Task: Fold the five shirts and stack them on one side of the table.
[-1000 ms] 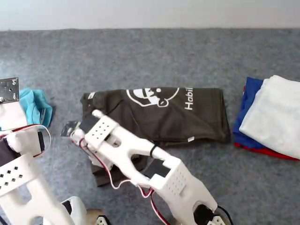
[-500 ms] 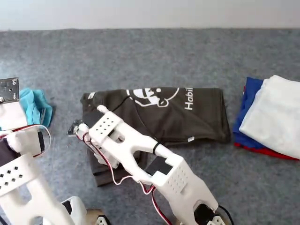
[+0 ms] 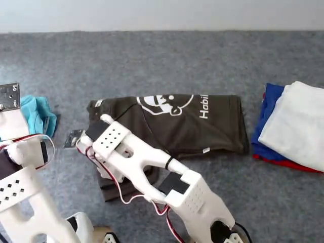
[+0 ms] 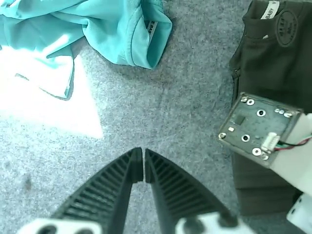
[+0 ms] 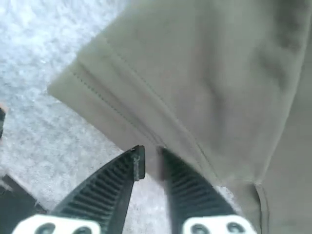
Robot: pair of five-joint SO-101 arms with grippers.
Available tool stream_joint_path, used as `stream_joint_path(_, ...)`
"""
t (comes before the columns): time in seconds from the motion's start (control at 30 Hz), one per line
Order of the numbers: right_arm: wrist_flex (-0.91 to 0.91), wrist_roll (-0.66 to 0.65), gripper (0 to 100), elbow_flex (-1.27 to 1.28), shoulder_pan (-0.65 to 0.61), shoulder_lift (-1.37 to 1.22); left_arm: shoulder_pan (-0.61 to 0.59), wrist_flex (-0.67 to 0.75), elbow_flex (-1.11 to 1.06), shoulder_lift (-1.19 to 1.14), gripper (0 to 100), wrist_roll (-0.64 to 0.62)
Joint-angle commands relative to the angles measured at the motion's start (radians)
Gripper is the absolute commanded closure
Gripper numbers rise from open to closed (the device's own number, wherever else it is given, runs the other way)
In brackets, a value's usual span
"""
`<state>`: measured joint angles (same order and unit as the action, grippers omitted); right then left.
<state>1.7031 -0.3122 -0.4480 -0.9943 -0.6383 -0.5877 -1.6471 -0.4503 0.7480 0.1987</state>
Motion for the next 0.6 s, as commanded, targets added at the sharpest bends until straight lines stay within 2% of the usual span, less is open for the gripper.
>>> stream_joint_path(0.0,-0.036,0.002,81.3,-0.034,-0.016,-0.01,0.002,0.015,0.012,0.017,98,-0.011)
stream_joint_path(0.3,-0.088,0.0,81.3,-0.034,-0.027,-0.077,0.002,0.015,0.01,0.017,98,-0.011)
stream_joint_path(0.5,-0.087,-0.006,98.3,-0.034,-0.024,-0.102,0.002,0.015,0.01,0.017,98,-0.011)
stream_joint_path(0.57,-0.084,-0.006,98.8,-0.035,-0.013,-0.101,0.002,0.015,0.01,0.017,98,-0.011)
